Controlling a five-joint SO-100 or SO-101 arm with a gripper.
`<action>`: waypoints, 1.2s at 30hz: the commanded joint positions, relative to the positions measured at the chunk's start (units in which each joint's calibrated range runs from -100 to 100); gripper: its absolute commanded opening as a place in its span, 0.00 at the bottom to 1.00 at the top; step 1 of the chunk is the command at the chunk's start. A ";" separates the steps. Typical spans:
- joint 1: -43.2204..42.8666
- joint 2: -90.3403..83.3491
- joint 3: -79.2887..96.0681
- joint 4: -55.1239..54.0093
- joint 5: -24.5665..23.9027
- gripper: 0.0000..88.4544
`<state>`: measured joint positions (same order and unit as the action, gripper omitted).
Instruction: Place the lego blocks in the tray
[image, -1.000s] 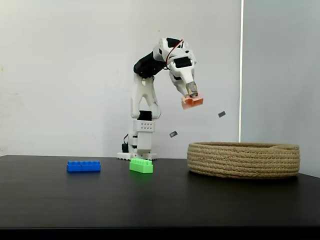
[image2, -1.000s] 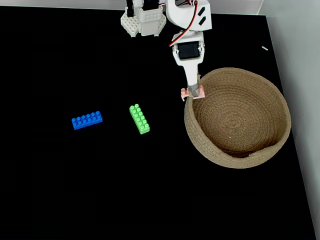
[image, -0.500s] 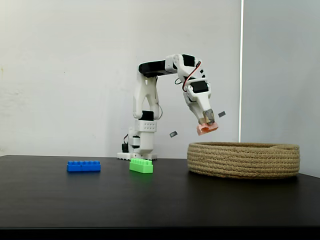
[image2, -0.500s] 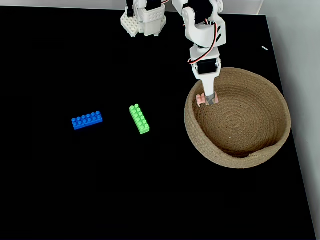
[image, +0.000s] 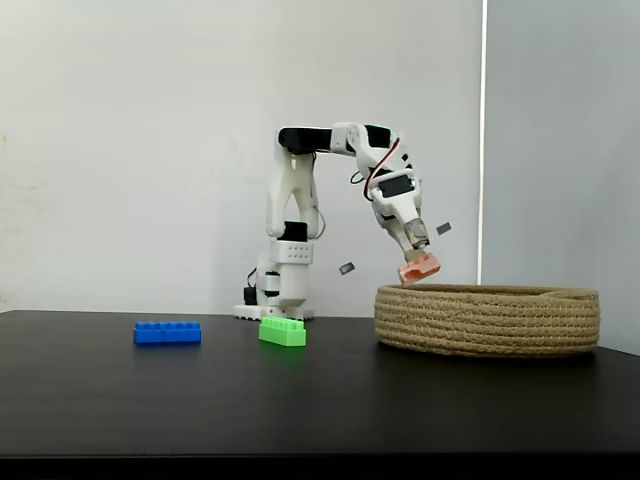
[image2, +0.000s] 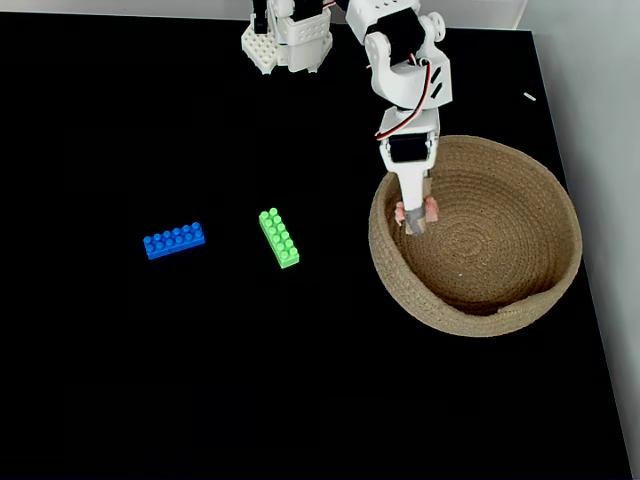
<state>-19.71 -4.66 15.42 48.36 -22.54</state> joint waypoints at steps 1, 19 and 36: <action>1.57 -4.79 -0.33 -1.50 -6.69 0.29; -1.15 -4.02 0.22 -10.66 -17.58 0.37; -1.89 -0.41 -4.61 -17.66 -29.16 0.46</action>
<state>-20.36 0.17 13.92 31.71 -51.01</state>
